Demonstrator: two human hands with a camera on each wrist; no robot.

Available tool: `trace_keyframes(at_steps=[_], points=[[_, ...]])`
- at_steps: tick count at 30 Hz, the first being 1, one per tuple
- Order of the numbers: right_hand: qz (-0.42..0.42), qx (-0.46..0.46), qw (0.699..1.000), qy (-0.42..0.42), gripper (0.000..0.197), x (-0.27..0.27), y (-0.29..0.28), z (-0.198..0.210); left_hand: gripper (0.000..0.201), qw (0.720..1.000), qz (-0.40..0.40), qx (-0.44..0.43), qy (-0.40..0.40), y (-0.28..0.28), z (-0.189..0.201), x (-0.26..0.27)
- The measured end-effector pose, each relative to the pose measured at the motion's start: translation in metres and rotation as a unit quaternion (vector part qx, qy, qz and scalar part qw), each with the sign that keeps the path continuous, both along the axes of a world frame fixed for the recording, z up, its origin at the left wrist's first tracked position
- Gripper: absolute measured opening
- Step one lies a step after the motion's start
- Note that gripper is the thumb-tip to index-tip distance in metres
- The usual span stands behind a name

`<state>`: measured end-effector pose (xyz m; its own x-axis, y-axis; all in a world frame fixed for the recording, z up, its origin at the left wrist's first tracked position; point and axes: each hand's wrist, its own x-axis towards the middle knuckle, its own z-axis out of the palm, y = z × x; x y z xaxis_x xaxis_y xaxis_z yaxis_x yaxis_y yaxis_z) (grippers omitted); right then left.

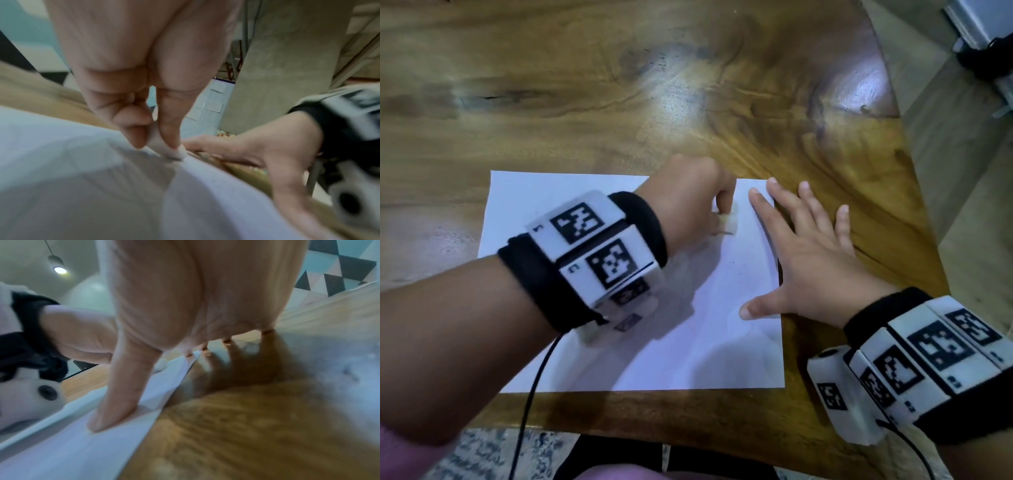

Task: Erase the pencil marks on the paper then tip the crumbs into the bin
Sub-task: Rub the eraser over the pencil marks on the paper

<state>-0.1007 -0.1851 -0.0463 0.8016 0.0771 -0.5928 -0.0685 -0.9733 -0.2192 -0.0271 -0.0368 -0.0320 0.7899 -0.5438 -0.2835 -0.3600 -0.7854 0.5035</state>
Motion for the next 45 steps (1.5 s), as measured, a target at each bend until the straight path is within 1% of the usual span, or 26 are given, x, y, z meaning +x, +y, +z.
trace_keyframes(at_steps=[1,2,4,6,7,8,10,11,12,13,15,16,18,20,22,24,27,29,32,34,37,39,41,42,43,45], points=[[0.0,0.0,1.0,0.0,0.137,0.0,0.0,0.0,0.006,1.0,0.007,0.003,-0.02,-0.001,0.0,0.0],[0.001,0.0,1.0,0.0,0.137,0.0,0.0,0.0,0.005,1.0,-0.014,0.006,-0.021,0.0,-0.002,-0.004],[0.004,-0.001,1.0,0.002,0.137,0.0,0.0,0.0,0.007,0.995,-0.096,0.018,0.02,0.007,-0.006,-0.02],[0.007,-0.001,1.0,0.003,0.138,0.0,0.0,-0.001,0.01,0.988,-0.139,0.024,0.064,0.012,-0.006,-0.03],[0.008,-0.002,1.0,0.004,0.138,0.0,0.0,-0.001,0.006,0.989,-0.131,0.02,0.06,0.011,-0.005,-0.028],[0.01,-0.003,1.0,0.004,0.138,0.0,0.0,0.0,0.002,0.993,-0.111,0.012,0.036,0.009,-0.004,-0.02],[0.013,-0.006,1.0,0.004,0.138,0.0,0.0,0.0,0.012,0.999,-0.049,0.007,-0.023,0.003,-0.002,-0.007],[0.013,-0.008,1.0,0.004,0.138,0.0,0.0,0.001,0.013,0.999,-0.036,0.007,-0.032,0.002,-0.003,-0.005],[0.014,-0.009,1.0,0.004,0.139,0.0,0.0,0.0,0.013,0.998,-0.05,0.007,-0.029,0.004,-0.004,-0.007],[0.016,-0.011,1.0,0.005,0.139,0.0,-0.001,0.0,0.01,0.997,-0.082,0.005,-0.009,0.007,-0.006,-0.015],[0.016,-0.01,1.0,0.006,0.139,0.0,-0.001,0.0,0.003,0.989,-0.141,0.003,0.05,0.013,-0.007,-0.034],[0.017,-0.009,1.0,0.006,0.139,0.0,-0.002,0.0,0.002,0.987,-0.149,0.003,0.067,0.014,-0.008,-0.038],[0.018,-0.008,1.0,0.003,0.138,-0.001,-0.002,0.0,0.007,0.992,-0.114,0.0,0.048,0.01,-0.006,-0.028],[0.02,-0.008,1.0,-0.001,0.138,-0.001,-0.002,0.0,0.009,0.999,-0.04,-0.004,0.002,-0.001,-0.002,-0.009],[0.02,-0.007,1.0,-0.006,0.138,-0.002,-0.002,0.0,0.009,1.0,0.003,-0.005,-0.025,-0.01,0.0,0.002],[0.018,0.001,1.0,-0.012,0.137,-0.002,-0.003,0.0,0.006,1.0,-0.022,-0.001,-0.005,-0.011,-0.003,-0.004],[0.012,0.011,1.0,-0.019,0.136,-0.002,-0.004,0.001,0.007,0.993,-0.094,-0.006,0.072,0.0,-0.007,-0.025],[0.008,0.011,1.0,-0.019,0.135,-0.003,-0.003,0.002,0.01,0.991,-0.096,-0.011,0.092,0.005,-0.008,-0.031],[0.021,-0.007,0.999,-0.035,0.132,-0.005,0.001,0.007,0.007,0.995,-0.077,0.002,0.071,0.004,-0.007,-0.034],[0.04,-0.017,0.998,-0.04,0.13,-0.009,0.002,0.009,0.004,0.995,-0.078,0.019,0.061,0.002,-0.005,-0.036],[0.041,-0.007,0.999,-0.008,0.138,-0.015,0.004,0.008,0.006,0.993,-0.08,0.028,0.08,-0.004,0.002,-0.026],[0.035,-0.006,0.999,0.0,0.143,-0.016,0.004,0.005,0.006,0.998,-0.03,0.006,0.055,-0.013,0.005,-0.012],[0.029,-0.009,1.0,0.005,0.146,-0.016,0.003,0.002,0.011,0.999,0.029,-0.019,0.003,-0.02,0.004,-0.004],[0.026,-0.009,1.0,0.007,0.146,-0.016,0.003,0.001,0.012,0.999,0.033,-0.027,-0.004,-0.02,0.002,-0.006],[0.025,-0.009,1.0,0.009,0.147,-0.016,0.003,0.001,0.011,0.999,0.017,-0.028,0.003,-0.018,0.0,-0.013],[0.021,-0.002,1.0,0.011,0.148,-0.015,0.001,0.0,0.005,0.997,-0.056,-0.01,0.05,-0.011,-0.004,-0.03]])
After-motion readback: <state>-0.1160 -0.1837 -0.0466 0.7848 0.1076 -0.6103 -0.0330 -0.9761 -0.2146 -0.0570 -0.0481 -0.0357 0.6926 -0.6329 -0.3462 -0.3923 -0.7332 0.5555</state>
